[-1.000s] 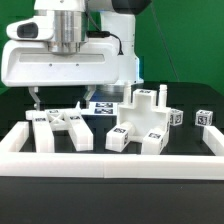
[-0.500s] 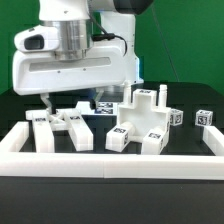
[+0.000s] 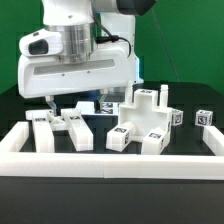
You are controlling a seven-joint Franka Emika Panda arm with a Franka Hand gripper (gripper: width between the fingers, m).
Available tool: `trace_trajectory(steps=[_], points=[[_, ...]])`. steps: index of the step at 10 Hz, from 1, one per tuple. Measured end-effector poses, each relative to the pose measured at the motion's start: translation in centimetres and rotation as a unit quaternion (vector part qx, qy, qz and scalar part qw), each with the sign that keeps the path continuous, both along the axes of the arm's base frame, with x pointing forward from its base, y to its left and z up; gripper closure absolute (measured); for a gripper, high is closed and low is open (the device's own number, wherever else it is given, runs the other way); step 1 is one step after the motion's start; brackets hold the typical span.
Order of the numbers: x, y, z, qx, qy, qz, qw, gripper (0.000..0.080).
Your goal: Assemble chair
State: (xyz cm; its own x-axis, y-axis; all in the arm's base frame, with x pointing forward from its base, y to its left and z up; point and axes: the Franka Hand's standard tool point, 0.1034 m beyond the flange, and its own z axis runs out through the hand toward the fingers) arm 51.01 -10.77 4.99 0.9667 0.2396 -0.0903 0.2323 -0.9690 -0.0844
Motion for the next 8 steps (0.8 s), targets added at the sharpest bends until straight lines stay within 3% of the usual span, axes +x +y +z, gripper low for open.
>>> trace_trajectory(steps=[4,8], points=[[0.1,0.1,-1.1,-0.002,0.007,0.003,1.0,0.0151],[-0.9,-0.8,-2.1,-0.021,-0.015,0.004,1.0,0.0151]])
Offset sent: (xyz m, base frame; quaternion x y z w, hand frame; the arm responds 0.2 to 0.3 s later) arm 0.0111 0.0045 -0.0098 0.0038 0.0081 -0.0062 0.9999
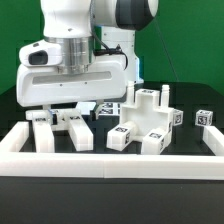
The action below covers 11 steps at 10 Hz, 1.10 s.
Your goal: Assemble chair
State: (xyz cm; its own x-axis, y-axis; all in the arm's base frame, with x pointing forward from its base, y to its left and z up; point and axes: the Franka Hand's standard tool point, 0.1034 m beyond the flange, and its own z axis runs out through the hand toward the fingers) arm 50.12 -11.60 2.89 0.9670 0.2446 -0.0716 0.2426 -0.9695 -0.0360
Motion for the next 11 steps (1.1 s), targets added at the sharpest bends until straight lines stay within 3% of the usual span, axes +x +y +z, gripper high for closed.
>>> trace_trajectory(steps=[11], points=[[-0.9,0.4,-1.6,0.0,0.014,0.0,1.0,0.0151]])
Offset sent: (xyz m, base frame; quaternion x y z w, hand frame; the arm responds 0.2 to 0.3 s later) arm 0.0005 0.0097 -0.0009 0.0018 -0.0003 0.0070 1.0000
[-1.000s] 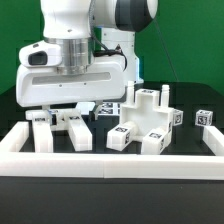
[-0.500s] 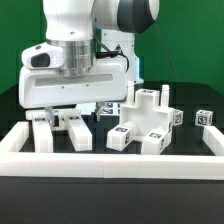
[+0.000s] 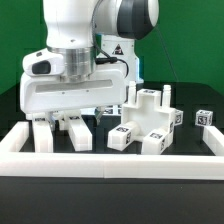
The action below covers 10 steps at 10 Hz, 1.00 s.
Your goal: Assemble chair
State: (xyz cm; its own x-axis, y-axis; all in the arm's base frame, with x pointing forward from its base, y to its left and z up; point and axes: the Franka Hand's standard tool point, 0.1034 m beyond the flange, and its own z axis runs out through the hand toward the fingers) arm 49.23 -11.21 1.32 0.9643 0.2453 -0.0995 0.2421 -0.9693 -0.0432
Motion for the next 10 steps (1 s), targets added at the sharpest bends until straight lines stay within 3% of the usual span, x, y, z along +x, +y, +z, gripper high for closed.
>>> trace_trajectory(steps=[2,4,10], points=[[-0.04,-0.12,0.0,0.0,0.0,-0.001,1.0,0.0162],[-0.02,-0.12,0.02,0.0,0.0,-0.001,1.0,0.0514],[-0.02,-0.12,0.01,0.0,0.0,-0.001,1.0,0.0511]])
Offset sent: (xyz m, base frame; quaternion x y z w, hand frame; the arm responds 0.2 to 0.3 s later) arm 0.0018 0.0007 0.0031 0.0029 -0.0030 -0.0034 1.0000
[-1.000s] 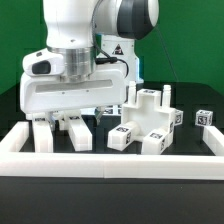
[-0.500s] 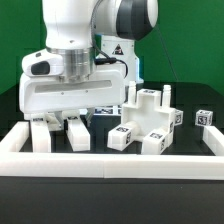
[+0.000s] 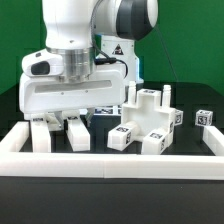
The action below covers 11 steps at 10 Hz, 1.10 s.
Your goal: Assemble chair
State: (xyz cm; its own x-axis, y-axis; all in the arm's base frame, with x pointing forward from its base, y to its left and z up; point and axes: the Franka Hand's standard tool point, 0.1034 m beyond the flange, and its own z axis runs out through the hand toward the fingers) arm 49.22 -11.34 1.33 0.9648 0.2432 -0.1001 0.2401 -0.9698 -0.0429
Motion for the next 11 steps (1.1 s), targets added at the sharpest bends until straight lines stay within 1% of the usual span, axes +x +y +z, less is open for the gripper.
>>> trace_trajectory(steps=[1,3,7,8,9,11], points=[[0.0,0.1,0.2,0.0,0.001,-0.01,1.0,0.0511],[0.5,0.6,2.4,0.007,-0.003,-0.049,0.999,0.0511],[1.5,0.9,5.6,0.018,-0.018,-0.053,0.998,0.0509],[1.6,0.9,5.9,0.018,-0.022,-0.053,0.998,0.0509],[1.5,0.9,5.5,0.018,-0.019,-0.053,0.998,0.0509],[1.4,0.8,5.4,0.018,-0.018,-0.053,0.998,0.0509]])
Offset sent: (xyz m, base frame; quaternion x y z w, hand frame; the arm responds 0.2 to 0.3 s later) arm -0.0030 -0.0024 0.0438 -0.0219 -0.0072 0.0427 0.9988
